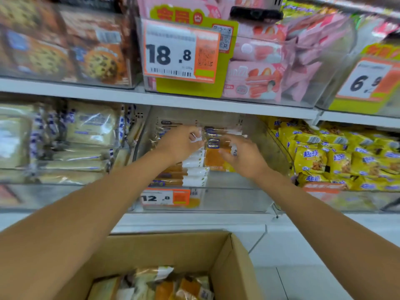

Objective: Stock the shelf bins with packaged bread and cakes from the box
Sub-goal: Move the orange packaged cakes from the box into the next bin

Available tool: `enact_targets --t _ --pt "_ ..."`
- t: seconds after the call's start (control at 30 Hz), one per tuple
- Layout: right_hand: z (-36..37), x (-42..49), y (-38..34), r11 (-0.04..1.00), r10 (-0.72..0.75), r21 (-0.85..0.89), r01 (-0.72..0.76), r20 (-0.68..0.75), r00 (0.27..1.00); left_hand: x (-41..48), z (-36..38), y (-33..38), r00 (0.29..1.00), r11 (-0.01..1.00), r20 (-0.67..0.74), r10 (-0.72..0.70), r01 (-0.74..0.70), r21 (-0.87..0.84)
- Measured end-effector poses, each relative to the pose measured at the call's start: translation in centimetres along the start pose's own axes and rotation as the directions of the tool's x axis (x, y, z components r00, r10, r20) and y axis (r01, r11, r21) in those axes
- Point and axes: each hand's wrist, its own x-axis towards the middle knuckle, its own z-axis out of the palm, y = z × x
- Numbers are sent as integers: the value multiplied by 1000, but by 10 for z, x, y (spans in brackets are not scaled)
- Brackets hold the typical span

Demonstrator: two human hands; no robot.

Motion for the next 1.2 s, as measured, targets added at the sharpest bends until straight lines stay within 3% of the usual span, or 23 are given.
enact_targets --t 0.2,0.3,0.37,0.43,0.53,0.63,0.7,0.83,1.03,1.13,1.2 --pt "21 -77 -79 986 -34 157 63 -184 982 -106 -19 29 997 999 -63 -54 54 5" --pt "55 -128 -97 971 -25 234 42 -74 997 -167 -11 11 983 983 -3 -183 183 -21" --pt "84 -164 -98 961 17 273 -49 117 993 -204 2 -16 945 949 92 -314 315 6" --pt "117 -197 -86 964 89 203 -173 366 926 -236 15 -48 884 899 168 -435 437 27" --pt "173 -237 -52 949 259 -30 -315 645 719 -274 33 -94 791 816 224 -569 577 35" --pt "217 -262 -20 849 435 -127 -513 720 541 -300 49 -131 725 752 256 -640 659 14" --pt "241 -272 -4 766 493 -100 -634 725 481 -312 60 -148 680 707 287 -675 707 -11" --pt "320 -297 68 760 499 -151 -632 759 418 -327 78 -168 588 603 354 -728 794 -79" --pt "305 -291 38 826 521 -327 -460 753 401 -329 93 -170 469 427 408 -783 883 -195" --pt "314 -287 47 771 540 -276 -575 761 359 -327 94 -165 415 348 428 -803 909 -228" --pt "319 -285 49 785 518 -261 -561 774 364 -329 94 -165 388 314 440 -810 920 -234"
